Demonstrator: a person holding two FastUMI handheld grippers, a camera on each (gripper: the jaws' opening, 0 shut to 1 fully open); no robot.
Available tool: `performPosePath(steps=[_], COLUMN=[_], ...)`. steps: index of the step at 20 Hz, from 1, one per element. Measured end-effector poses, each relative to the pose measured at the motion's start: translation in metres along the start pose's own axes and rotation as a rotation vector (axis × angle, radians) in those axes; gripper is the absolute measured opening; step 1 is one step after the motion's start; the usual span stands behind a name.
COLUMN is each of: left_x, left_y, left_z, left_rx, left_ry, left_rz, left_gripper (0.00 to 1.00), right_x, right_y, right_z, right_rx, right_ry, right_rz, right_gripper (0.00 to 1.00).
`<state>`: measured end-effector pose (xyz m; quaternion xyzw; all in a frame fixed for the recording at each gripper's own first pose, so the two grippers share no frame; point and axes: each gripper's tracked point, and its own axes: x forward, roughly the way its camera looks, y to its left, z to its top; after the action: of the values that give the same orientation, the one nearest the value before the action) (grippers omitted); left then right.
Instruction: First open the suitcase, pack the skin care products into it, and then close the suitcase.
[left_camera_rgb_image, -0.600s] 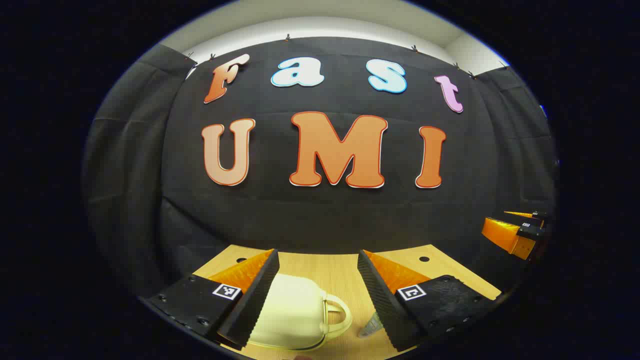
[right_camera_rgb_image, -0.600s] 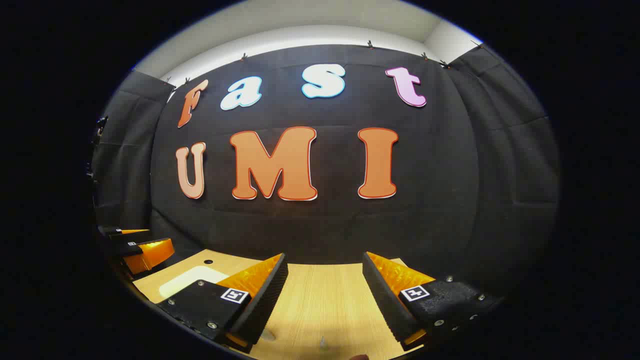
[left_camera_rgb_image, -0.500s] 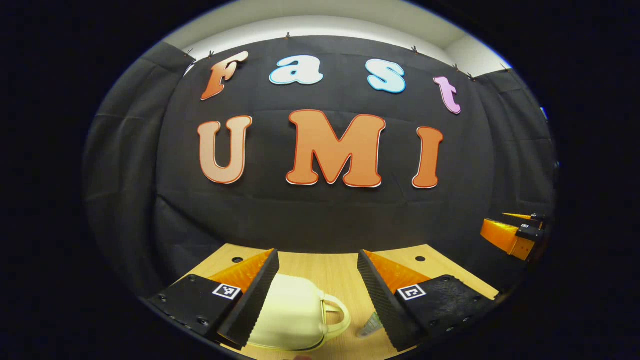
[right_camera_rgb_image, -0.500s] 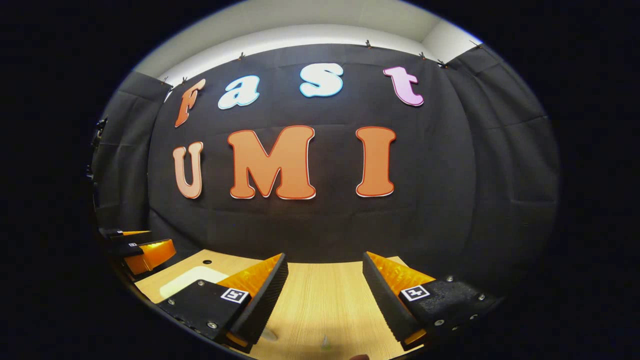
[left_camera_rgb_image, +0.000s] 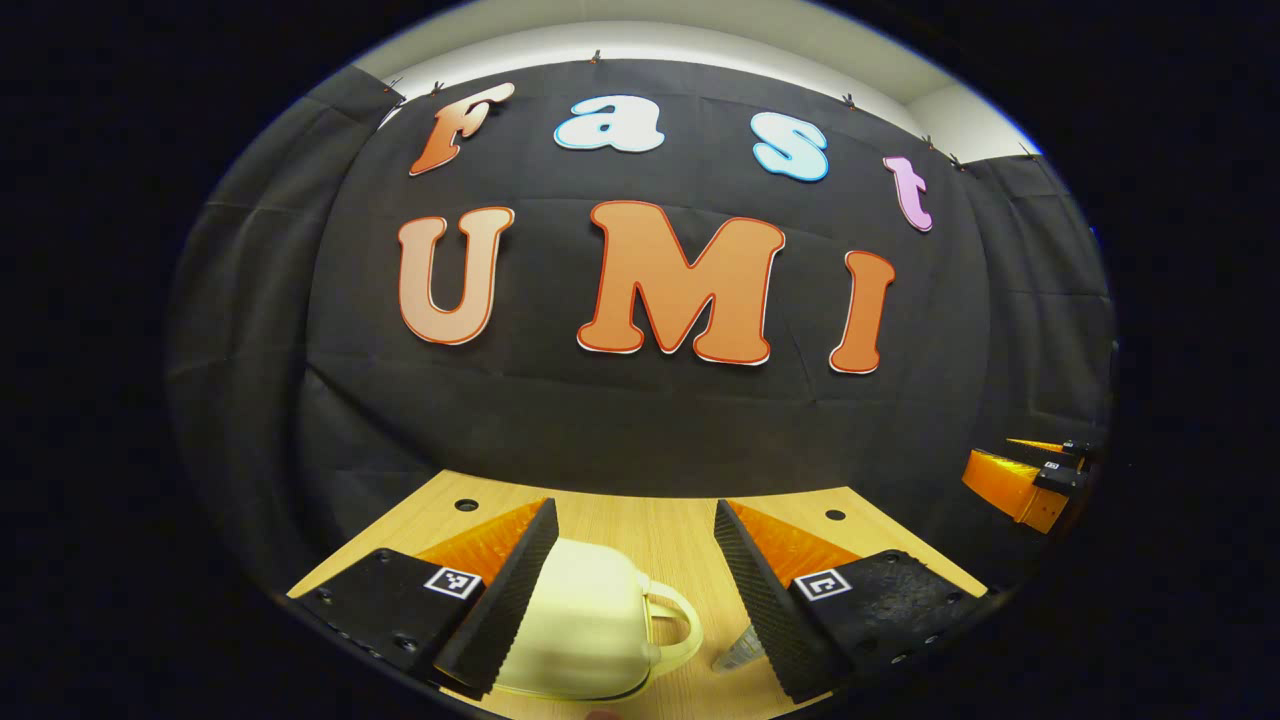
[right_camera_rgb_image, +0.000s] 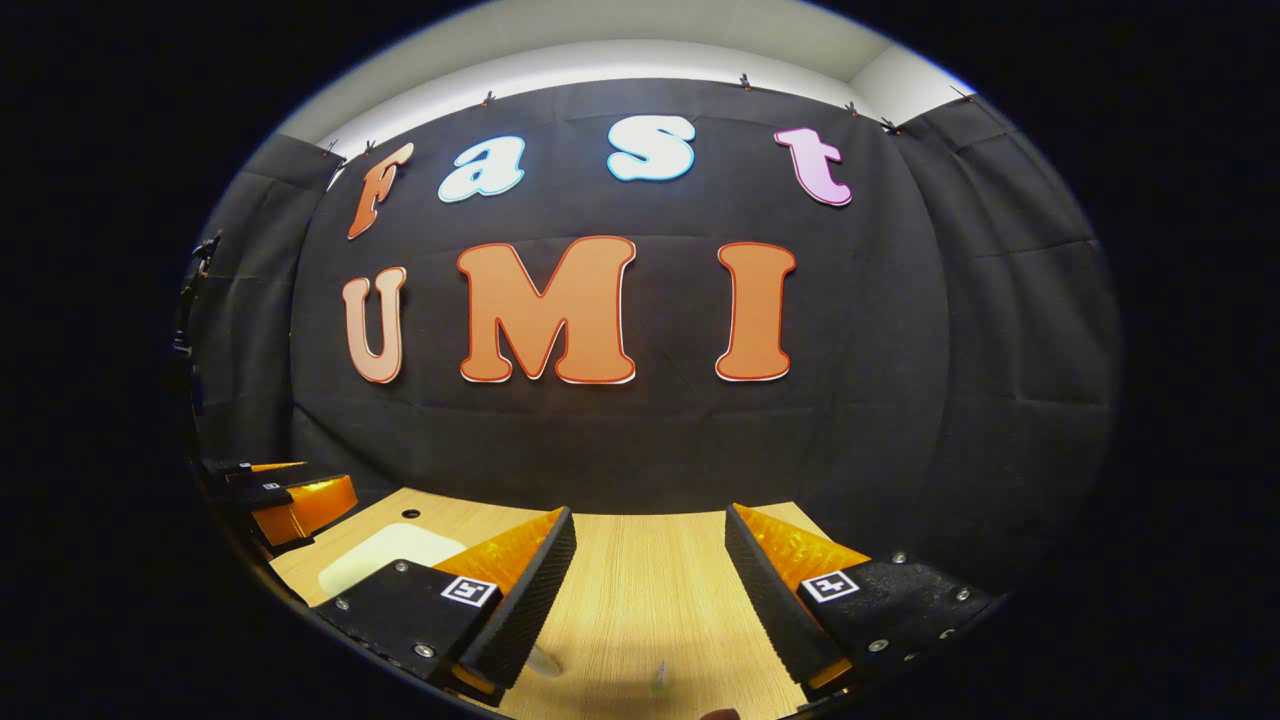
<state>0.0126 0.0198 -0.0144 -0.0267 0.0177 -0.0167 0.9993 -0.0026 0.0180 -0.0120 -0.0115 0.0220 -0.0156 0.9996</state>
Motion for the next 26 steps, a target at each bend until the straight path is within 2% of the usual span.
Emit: performPosePath(steps=[8, 12, 16, 19, 24, 26], left_x=[-0.001, 0.003, 0.011, 0.016, 0.024, 0.023], left_y=[-0.004, -0.005, -0.011, -0.019, -0.042, -0.052], left_z=[-0.008, -0.024, -0.06, -0.104, -0.188, -0.216], left_rx=[0.048, 0.148, 0.388, 0.618, 0.912, 0.987], left_ry=[0.009, 0.029, 0.076, 0.156, 0.288, 0.329], left_rz=[0.006, 0.005, -0.01, -0.058, -0.18, -0.241], left_gripper=[0.97, 0.97, 0.98, 0.98, 0.98, 0.98], right_x=[0.001, -0.001, -0.009, -0.014, -0.028, -0.033], right_y=[-0.004, -0.014, -0.03, -0.05, -0.093, -0.109], right_z=[-0.007, -0.018, -0.035, -0.049, -0.081, -0.097], right_rx=[0.007, 0.001, 0.019, 0.04, 0.089, 0.108], right_ry=[0.029, 0.047, 0.085, 0.115, 0.178, 0.217], right_rz=[-0.001, -0.017, -0.053, -0.102, -0.202, -0.237], right_gripper=[0.95, 0.95, 0.95, 0.95, 0.95, 0.95])
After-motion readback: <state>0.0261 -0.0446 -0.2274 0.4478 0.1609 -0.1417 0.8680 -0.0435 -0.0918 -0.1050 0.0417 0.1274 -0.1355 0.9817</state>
